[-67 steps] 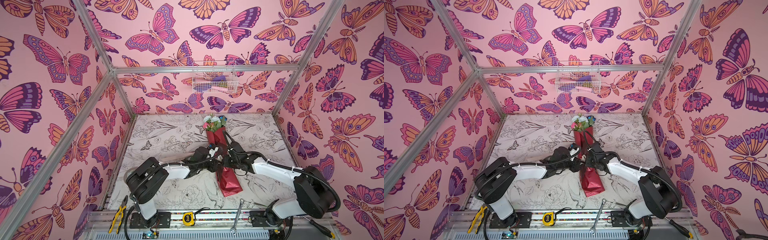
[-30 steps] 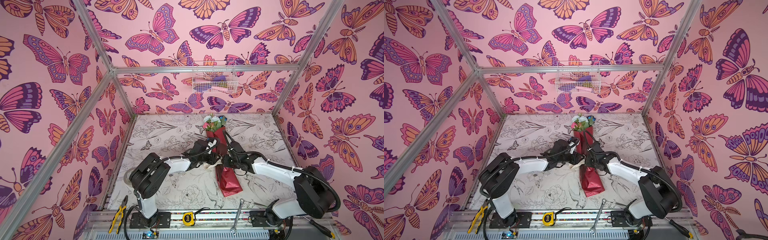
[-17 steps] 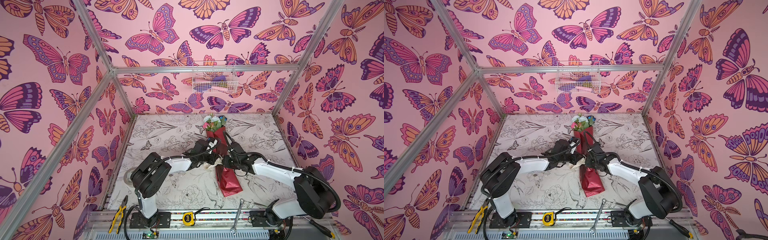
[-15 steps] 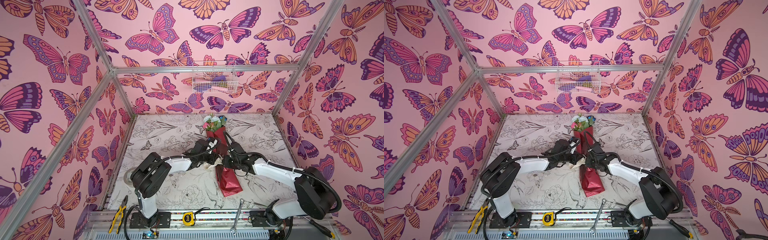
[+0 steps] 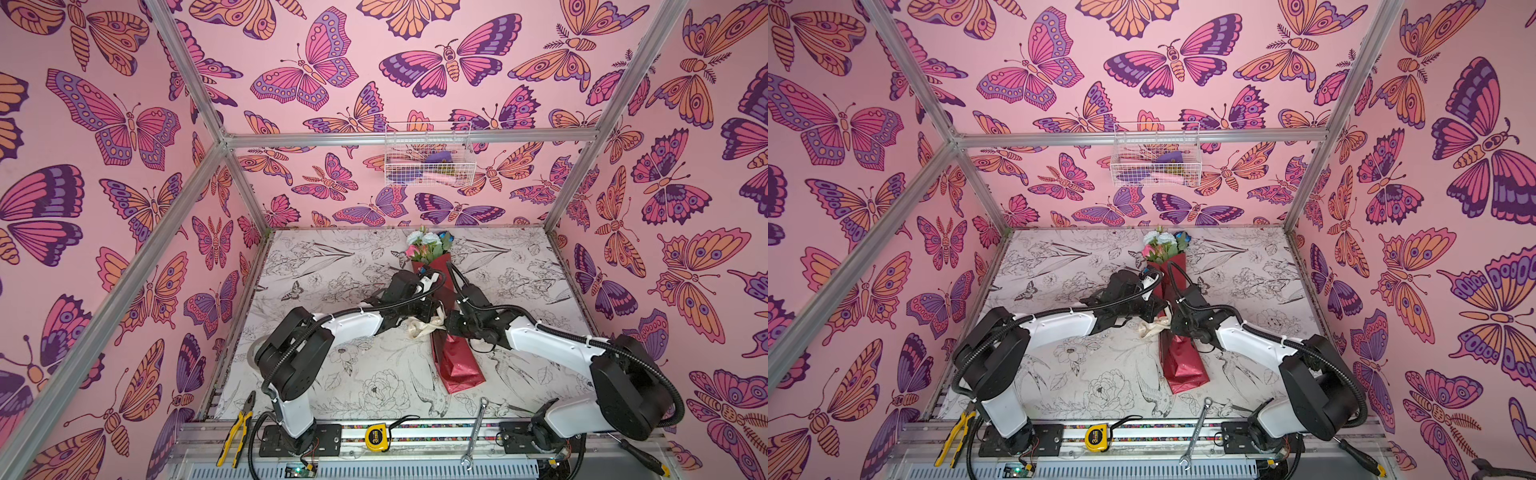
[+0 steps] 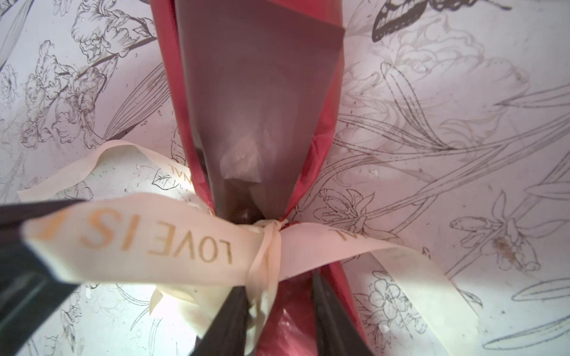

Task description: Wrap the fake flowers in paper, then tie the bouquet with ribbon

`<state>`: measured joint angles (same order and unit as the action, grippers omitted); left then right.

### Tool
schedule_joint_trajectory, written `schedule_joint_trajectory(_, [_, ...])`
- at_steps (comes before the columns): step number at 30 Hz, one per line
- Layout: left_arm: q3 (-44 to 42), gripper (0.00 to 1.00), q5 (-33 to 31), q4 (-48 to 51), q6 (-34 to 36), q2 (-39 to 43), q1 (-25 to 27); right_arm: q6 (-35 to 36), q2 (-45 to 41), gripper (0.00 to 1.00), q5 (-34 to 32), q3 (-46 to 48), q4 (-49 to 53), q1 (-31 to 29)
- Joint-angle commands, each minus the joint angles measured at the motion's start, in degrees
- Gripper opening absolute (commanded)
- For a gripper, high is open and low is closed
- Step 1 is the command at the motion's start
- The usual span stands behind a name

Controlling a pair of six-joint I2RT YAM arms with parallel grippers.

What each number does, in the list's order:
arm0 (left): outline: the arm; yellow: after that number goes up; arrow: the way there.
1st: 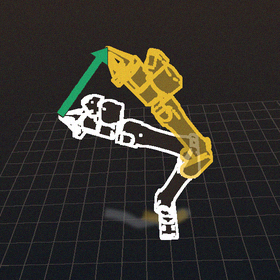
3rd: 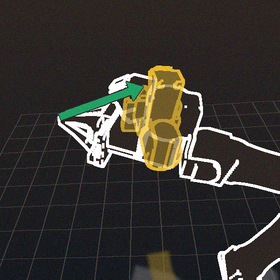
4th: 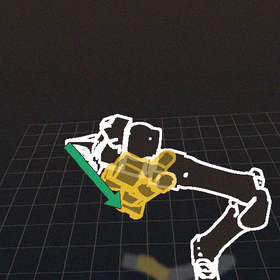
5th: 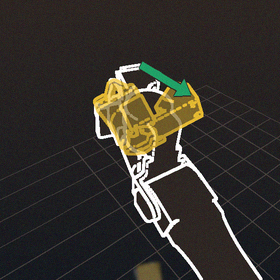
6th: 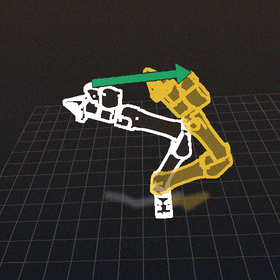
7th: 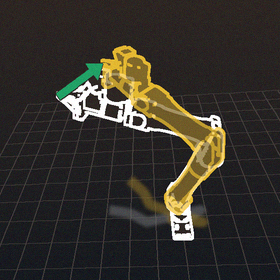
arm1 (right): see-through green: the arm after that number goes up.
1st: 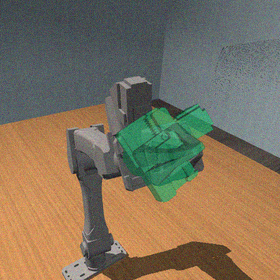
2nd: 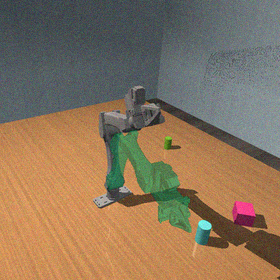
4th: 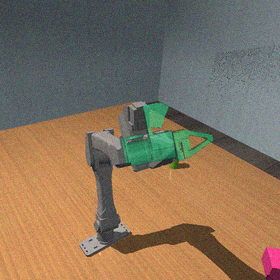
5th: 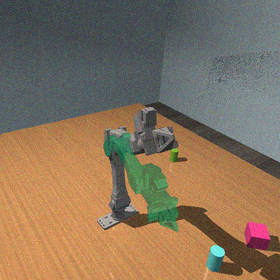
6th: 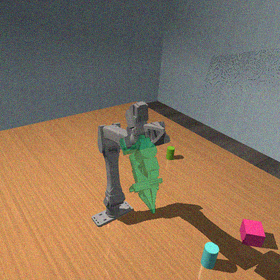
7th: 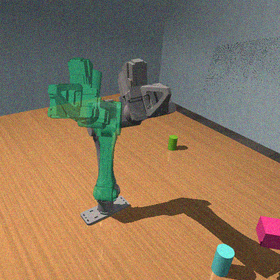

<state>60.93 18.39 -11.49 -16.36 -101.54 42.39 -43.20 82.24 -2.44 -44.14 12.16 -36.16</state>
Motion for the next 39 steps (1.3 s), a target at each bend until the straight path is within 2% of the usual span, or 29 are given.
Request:
schedule_joint_trajectory(1, [1.70,0.00,0.24,3.69,2.19,1.60,0.06,1.75,-3.20,0.32,0.06,-2.60,2.88,-0.39])
schedule_joint_trajectory(7, [3.88,0.00,0.85,7.14,2.58,1.51,-0.02,4.45,-9.59,0.28,-0.56,-3.67,6.27,-0.39])
schedule_joint_trajectory(12, [4.90,0.00,1.62,8.44,1.99,1.52,-0.03,7.56,-12.67,0.23,2.09,-3.74,5.70,-1.25])
schedule_joint_trajectory(17, [5.42,0.00,2.66,8.68,1.09,1.53,-0.20,10.13,-9.52,0.19,1.62,-6.01,5.39,-4.13])
schedule_joint_trajectory(24, [5.37,0.00,3.79,8.74,0.19,1.77,-1.02,11.21,-4.18,0.15,0.11,-7.37,3.79,-4.52])
schedule_joint_trajectory(32, [5.34,0.00,5.38,8.55,0.01,1.74,-1.62,12.48,-0.99,0.17,-2.69,-7.97,2.36,-4.50])
schedule_joint_trajectory(39, [5.33,0.00,6.72,8.03,-0.93,1.32,-1.70,14.08,1.10,0.29,-3.32,-9.14,0.25,-4.51])
